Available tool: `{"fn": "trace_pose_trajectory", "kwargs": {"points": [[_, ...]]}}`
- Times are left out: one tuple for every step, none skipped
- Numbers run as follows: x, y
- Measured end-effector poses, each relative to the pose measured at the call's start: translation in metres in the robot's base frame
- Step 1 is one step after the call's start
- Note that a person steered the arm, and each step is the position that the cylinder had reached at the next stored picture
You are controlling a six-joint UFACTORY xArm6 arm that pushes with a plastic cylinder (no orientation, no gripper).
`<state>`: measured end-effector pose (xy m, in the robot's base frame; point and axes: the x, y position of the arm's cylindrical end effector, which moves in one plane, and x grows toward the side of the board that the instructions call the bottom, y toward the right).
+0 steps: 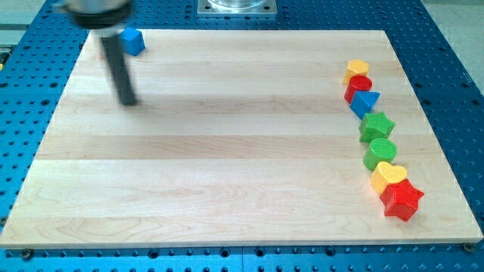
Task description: Move the cube to the right
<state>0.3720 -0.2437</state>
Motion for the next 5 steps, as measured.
{"fn": "trace_pose_trajectory", "kwargs": {"points": [[-0.083,-0.036],[-0.129,-0.018],[-0.123,0.083],[-0.12,0.12],[-0.12,0.039]]}}
